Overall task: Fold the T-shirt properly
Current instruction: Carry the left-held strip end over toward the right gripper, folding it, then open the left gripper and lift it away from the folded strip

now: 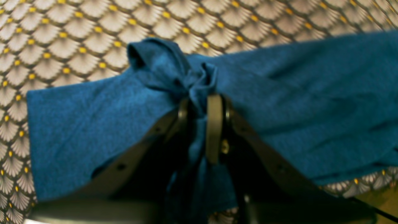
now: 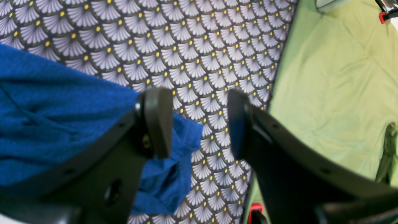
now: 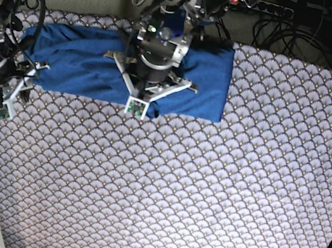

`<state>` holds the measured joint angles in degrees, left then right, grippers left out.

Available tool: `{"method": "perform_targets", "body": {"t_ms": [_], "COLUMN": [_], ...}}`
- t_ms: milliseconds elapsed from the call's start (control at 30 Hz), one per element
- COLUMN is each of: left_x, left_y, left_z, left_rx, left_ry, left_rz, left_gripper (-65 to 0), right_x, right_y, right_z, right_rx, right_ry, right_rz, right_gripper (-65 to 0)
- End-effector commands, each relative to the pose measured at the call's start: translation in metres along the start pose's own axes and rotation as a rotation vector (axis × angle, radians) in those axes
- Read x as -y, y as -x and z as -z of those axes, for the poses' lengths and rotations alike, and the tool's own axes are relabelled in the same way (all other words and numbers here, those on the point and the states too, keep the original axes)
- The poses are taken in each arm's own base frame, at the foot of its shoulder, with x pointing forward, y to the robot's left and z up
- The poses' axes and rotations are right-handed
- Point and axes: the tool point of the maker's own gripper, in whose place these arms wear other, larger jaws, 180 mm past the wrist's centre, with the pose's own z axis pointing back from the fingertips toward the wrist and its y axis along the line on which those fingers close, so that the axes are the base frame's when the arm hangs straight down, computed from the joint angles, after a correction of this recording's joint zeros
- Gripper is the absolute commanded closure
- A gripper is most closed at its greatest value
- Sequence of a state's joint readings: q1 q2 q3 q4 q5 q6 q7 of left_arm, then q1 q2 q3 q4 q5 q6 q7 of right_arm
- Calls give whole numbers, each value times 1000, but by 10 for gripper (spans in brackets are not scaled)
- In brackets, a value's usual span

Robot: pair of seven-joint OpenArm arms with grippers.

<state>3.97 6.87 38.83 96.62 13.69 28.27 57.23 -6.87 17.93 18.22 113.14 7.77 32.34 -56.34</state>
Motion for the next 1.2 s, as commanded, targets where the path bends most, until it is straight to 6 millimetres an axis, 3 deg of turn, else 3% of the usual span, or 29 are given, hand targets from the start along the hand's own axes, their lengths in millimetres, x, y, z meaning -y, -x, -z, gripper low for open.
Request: {"method": "perform_targets", "body": {"t_ms": [0, 467, 767, 1067, 1167], "left_x": [4, 13, 40, 41, 39], "left_y": [-16, -13, 7, 10, -4], "left_z": [-4, -6, -12, -13, -20], "left_rx": [45, 43, -24, -32, 6], "left_ry": [8, 31, 193, 208, 217], "left_rz": [-12, 13, 45, 53, 22], "left_gripper": [-4, -13, -238, -266, -265], "right_x": [7, 6, 6, 3, 3], "right_y": [-11, -10, -9, -7, -7], "right_z": [-4, -3, -4, -3, -3], "right_rx": [39, 35, 30, 25, 25], "right_ry": [20, 18, 18, 10, 10], "right_rz": [-14, -15, -15, -8, -8], "right_gripper": [-295, -295, -295, -295, -295]}}
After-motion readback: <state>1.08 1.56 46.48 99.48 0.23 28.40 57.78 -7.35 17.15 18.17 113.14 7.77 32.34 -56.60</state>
